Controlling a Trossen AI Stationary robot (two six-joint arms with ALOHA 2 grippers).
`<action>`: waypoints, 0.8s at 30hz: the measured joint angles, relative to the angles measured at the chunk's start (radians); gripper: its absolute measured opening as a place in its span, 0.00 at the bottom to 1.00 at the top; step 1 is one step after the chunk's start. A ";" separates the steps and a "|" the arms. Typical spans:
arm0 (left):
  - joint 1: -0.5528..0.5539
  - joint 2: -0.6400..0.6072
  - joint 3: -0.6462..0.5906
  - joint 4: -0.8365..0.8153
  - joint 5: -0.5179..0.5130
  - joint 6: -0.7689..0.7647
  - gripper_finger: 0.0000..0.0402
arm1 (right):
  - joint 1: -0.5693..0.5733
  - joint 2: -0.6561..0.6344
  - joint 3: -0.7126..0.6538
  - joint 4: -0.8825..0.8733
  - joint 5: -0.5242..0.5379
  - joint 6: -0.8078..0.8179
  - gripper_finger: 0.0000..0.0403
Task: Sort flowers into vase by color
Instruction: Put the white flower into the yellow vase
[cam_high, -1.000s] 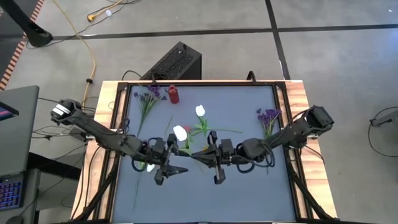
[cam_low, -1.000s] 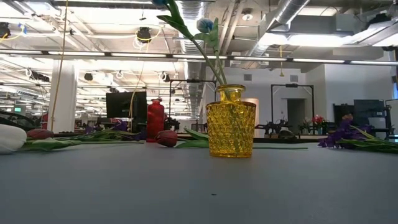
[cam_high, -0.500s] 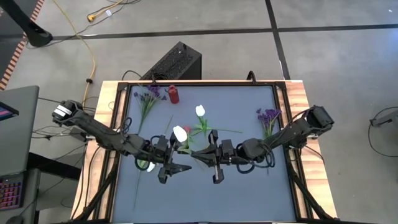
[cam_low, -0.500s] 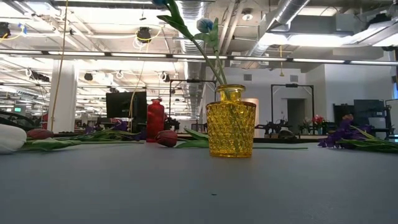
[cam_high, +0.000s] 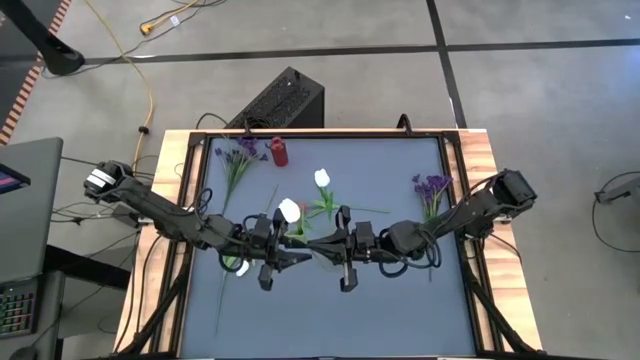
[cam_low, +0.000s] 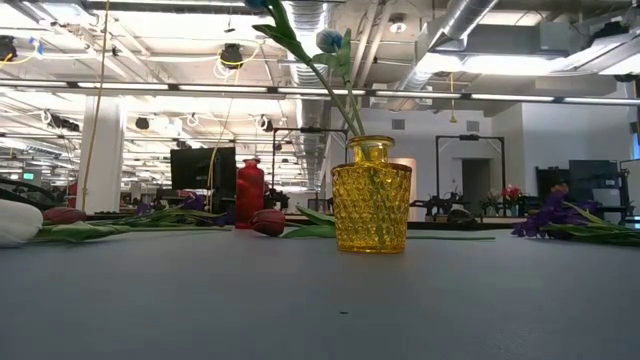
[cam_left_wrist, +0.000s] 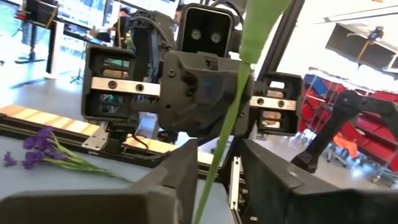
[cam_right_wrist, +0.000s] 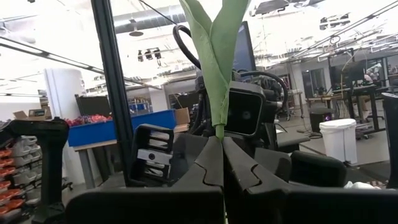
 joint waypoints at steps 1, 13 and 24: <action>0.000 0.000 0.000 -0.001 -0.002 0.000 0.23 | 0.000 0.000 0.000 0.000 0.000 0.000 0.04; 0.000 0.000 0.000 -0.003 0.004 0.009 0.01 | -0.005 -0.001 0.000 -0.001 0.000 0.042 0.17; 0.000 0.000 0.000 -0.005 0.001 0.008 0.00 | -0.005 -0.001 0.000 -0.002 -0.001 0.045 0.19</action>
